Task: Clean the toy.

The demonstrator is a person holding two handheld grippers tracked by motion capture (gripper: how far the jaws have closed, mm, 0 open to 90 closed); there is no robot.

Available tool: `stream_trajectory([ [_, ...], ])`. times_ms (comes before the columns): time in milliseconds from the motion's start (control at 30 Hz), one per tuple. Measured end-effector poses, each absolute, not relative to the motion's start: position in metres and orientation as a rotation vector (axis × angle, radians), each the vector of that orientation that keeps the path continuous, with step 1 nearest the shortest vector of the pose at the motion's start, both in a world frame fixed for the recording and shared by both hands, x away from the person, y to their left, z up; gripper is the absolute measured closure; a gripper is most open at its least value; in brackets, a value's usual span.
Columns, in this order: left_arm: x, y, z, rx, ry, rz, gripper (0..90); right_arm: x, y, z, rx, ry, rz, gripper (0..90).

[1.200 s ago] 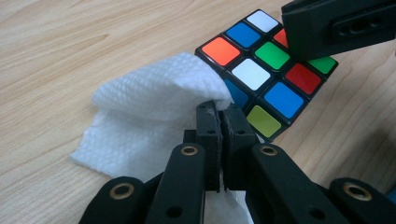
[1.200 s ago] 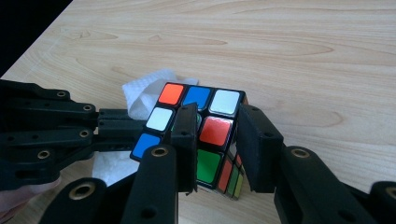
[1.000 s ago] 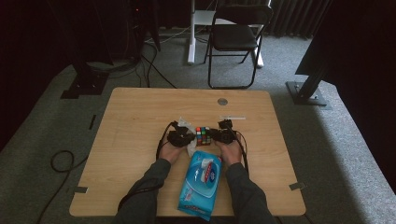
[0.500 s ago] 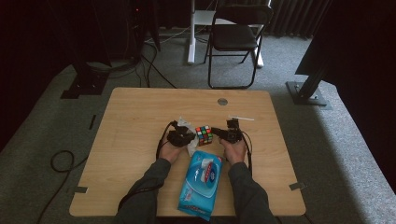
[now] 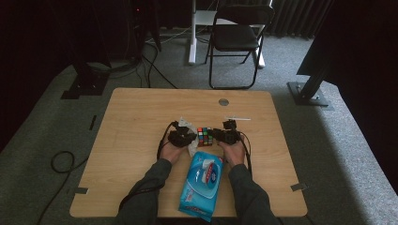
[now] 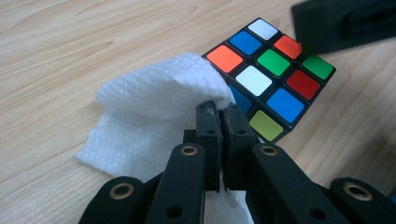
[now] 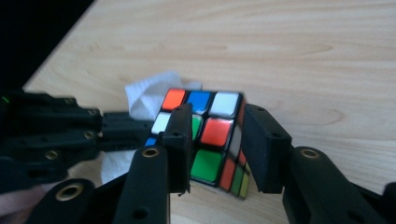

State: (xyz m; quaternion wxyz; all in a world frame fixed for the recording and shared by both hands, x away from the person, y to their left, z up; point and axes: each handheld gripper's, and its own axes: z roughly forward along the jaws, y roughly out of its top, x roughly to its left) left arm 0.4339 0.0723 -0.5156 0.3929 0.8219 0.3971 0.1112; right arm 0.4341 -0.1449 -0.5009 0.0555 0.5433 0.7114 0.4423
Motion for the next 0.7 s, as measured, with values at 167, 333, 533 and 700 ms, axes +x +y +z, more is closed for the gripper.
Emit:
stream_trajectory([
  [167,0.434,0.073,-0.516,2.088,1.004,0.281,87.4,0.435,-0.144,-0.502,1.667,2.158,1.319,69.5],
  [333,0.434,0.072,-0.516,2.09,1.005,0.284,87.4,0.436,-0.145,-0.502,1.668,2.17,1.32,69.9],
  [533,0.433,0.072,-0.515,2.084,1.002,0.283,87.4,0.44,-0.16,-0.509,1.802,2.12,1.457,69.8],
  [700,0.434,0.07,-0.515,2.085,0.998,0.283,87.4,0.442,-0.171,-0.51,1.847,2.072,1.481,71.7],
])
